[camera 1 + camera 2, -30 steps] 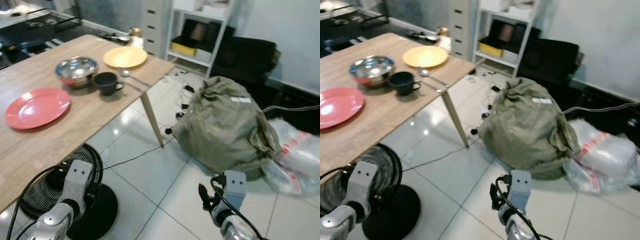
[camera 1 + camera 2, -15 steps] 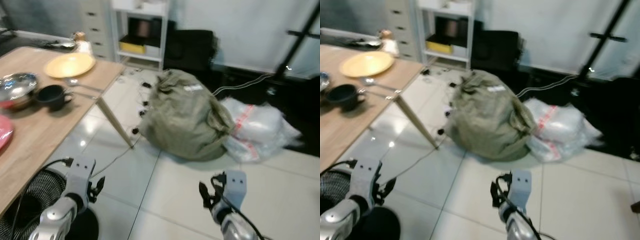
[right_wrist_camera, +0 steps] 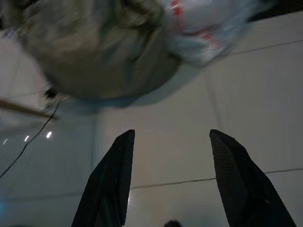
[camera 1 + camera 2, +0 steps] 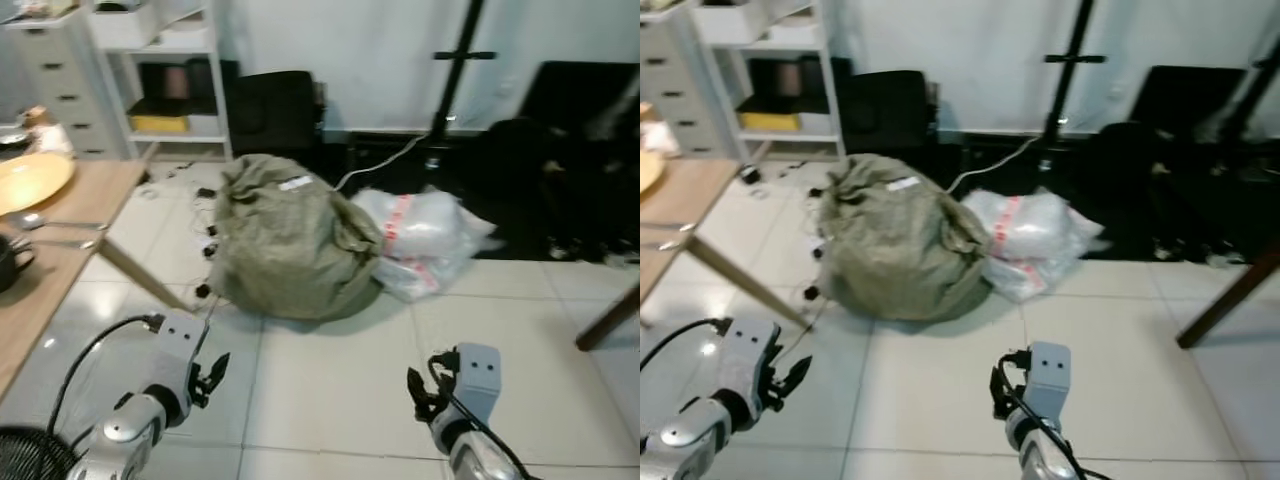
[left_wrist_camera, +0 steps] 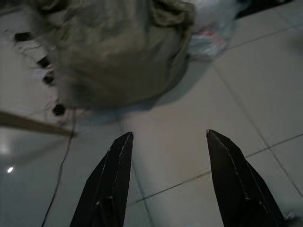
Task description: Setting the table
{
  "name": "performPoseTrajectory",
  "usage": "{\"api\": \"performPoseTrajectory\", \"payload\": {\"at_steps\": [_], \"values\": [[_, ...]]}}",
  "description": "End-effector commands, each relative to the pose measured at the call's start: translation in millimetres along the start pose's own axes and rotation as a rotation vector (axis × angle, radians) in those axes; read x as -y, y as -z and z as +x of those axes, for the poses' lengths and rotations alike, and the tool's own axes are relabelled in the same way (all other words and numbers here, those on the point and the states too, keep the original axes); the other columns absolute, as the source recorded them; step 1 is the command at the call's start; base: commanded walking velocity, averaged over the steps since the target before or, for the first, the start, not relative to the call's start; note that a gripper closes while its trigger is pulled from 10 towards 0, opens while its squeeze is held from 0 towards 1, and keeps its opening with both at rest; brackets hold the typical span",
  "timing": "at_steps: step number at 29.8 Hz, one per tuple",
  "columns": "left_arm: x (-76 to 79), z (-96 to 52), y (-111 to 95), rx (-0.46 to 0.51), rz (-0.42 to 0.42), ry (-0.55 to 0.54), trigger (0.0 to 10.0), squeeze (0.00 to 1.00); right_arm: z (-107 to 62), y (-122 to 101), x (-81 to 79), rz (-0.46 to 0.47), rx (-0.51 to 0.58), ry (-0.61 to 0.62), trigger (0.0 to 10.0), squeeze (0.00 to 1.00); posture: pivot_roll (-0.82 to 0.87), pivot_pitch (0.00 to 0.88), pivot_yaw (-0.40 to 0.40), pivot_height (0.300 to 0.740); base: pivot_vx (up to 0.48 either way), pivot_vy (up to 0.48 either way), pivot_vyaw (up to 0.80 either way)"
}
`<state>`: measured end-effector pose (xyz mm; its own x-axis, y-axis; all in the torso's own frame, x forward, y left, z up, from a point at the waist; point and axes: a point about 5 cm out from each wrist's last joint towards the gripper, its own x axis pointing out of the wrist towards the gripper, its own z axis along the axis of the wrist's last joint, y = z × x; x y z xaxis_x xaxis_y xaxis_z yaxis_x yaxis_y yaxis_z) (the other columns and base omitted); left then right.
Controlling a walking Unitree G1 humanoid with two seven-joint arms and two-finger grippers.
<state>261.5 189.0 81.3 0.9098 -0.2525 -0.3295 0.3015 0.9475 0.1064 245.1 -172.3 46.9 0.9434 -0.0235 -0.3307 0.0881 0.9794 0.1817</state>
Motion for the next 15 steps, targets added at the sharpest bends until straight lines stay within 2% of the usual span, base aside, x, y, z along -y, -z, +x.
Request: {"api": "performPoseTrajectory", "payload": {"at_steps": [1, 15], "values": [[-2.7, -2.4, 8.6, -0.033, -0.019, -0.003, 10.0, 0.0, -2.4, 8.3, -2.3, 0.004, -0.028, -0.002, 10.0, 0.0, -0.01, 0.047, 0.113, 0.74, 0.0, 0.0, -0.78], [-2.1, -1.4, 7.7, -0.034, -0.014, 0.007, 10.0, 0.0, -3.2, 10.9, -2.2, 0.007, -0.033, 0.001, 10.0, 0.0, -0.01, 0.051, 0.116, 0.74, 0.0, 0.0, -0.78]]}}
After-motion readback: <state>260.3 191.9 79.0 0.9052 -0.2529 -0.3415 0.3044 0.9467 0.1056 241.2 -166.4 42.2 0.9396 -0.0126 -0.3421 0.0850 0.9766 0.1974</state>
